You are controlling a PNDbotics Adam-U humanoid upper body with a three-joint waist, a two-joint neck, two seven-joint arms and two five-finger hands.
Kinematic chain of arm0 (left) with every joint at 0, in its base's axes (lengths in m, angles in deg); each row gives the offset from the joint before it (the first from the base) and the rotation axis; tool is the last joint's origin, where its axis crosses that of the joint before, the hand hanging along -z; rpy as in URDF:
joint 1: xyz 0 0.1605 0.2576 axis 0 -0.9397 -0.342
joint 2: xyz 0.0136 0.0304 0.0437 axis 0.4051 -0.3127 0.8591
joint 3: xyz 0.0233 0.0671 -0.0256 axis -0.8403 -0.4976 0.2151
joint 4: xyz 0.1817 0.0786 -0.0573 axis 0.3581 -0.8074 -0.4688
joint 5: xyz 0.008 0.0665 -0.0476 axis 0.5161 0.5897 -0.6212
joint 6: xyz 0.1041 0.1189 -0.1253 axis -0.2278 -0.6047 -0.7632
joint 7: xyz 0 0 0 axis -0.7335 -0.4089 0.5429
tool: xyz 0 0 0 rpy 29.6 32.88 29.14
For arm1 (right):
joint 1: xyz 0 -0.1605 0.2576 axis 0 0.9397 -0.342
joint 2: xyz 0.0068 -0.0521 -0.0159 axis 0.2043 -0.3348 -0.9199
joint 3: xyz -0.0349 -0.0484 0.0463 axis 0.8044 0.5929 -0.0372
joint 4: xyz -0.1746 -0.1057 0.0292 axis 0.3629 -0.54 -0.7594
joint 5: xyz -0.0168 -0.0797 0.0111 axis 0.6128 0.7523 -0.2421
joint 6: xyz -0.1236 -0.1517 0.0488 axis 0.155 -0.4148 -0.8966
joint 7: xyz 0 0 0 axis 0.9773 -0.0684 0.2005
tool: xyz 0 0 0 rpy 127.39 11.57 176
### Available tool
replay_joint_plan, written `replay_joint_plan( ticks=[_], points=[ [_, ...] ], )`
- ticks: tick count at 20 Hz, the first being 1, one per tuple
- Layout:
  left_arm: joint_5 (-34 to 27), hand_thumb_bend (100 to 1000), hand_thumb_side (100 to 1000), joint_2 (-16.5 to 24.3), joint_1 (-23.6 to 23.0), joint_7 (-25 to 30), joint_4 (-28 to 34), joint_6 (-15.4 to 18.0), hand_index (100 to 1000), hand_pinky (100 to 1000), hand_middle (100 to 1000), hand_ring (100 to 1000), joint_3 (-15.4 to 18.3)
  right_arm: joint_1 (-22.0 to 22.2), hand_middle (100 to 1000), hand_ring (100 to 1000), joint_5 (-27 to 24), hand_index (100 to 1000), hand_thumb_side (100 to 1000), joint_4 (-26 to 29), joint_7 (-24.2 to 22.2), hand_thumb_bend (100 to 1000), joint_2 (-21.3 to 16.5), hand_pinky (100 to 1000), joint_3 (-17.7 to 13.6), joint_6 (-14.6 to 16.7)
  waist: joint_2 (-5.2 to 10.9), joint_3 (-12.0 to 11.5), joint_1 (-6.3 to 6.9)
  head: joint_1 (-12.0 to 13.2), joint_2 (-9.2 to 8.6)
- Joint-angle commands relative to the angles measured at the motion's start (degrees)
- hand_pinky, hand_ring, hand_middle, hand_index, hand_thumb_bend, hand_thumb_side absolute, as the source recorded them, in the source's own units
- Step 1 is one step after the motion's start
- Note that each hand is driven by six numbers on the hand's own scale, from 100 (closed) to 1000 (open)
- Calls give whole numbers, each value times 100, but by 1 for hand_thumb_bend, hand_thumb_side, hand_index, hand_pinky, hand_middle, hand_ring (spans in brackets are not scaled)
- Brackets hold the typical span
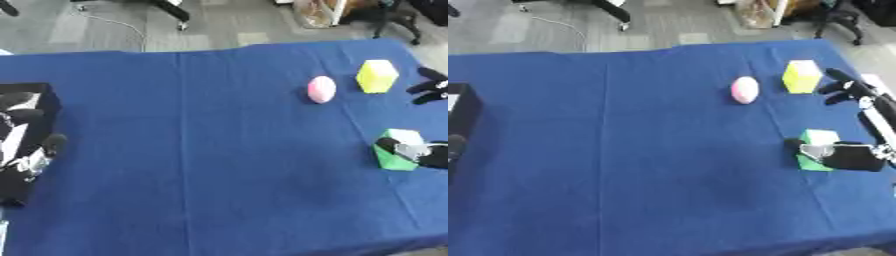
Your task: Pick up the objects with one hand, pass them to the other hand, and then place them into the box on the other side of the table.
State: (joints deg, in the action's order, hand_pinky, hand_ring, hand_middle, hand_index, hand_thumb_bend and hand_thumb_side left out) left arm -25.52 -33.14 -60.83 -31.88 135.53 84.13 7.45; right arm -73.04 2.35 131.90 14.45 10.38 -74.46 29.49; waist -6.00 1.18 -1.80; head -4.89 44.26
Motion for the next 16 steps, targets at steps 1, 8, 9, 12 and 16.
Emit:
replay_joint_plan(
  ticks=[1,8,9,12,16],
  points=[
    [5,736,536,138,15,9,43,5,788,751,758,674,-12,-15,778,766,-167,1000,313,-42,-319,588,-543,912,-73,-24,-45,11,-84,-11,-14],
    [12,733,536,152,5,10,36,4,787,751,759,675,-10,-243,822,827,-309,1000,229,-519,-1012,552,-1061,920,-25,43,-15,15,-102,1,-14],
    [11,733,536,153,5,9,36,4,788,751,759,675,-11,-284,830,840,-288,1000,206,-577,-1122,535,-1113,921,-1,49,-12,10,-106,-6,-14],
    [9,732,537,154,3,17,36,7,788,751,759,675,-19,-414,842,856,-258,1000,186,-755,-1405,518,-1215,922,68,66,-7,-6,-112,-21,-14],
    [8,730,537,154,2,20,36,8,788,751,759,676,-21,-601,852,872,-280,993,198,-1065,-1655,481,-1304,922,155,68,-4,-39,-117,-47,-14]
  ],
)
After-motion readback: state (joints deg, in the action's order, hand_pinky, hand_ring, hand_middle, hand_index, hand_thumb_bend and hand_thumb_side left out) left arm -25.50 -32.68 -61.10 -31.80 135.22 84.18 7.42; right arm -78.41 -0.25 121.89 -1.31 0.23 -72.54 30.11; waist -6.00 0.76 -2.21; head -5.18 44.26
